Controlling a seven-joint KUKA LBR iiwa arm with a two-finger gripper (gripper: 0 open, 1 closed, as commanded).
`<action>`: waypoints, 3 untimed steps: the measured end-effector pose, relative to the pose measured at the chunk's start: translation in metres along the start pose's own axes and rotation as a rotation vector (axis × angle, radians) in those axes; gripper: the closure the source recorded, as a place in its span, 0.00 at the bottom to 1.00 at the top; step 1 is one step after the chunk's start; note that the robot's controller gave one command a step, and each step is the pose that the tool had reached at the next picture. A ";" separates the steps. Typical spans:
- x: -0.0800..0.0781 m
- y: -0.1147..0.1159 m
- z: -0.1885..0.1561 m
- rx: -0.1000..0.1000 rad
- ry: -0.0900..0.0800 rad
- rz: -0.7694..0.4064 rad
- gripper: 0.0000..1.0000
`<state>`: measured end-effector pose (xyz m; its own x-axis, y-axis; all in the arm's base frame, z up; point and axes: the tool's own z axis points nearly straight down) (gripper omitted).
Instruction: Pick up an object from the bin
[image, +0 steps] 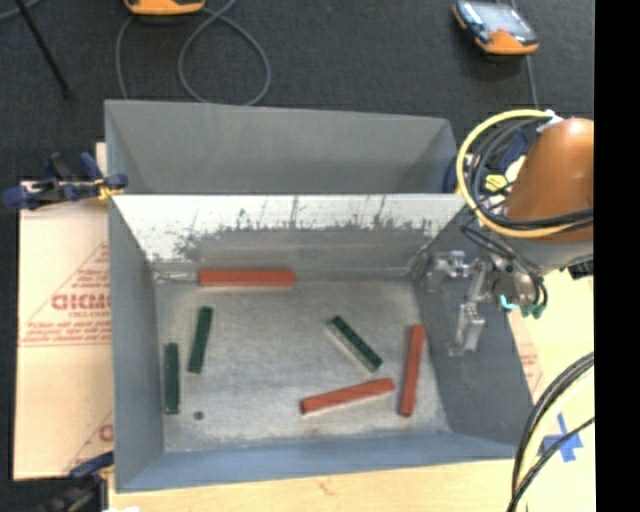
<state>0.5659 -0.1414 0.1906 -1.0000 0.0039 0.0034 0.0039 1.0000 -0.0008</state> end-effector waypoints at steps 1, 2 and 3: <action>-0.035 0.056 0.122 0.001 -0.005 -0.027 0.00; 0.032 0.128 0.120 -0.002 -0.005 -0.307 0.00; -0.013 0.134 0.016 0.004 -0.015 -0.574 0.00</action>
Offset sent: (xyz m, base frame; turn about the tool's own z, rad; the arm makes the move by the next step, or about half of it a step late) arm 0.0335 0.0553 -0.1206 -0.0237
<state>0.5791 -0.0078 0.1749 -0.8419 -0.5395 -0.0103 -0.5394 0.8420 -0.0066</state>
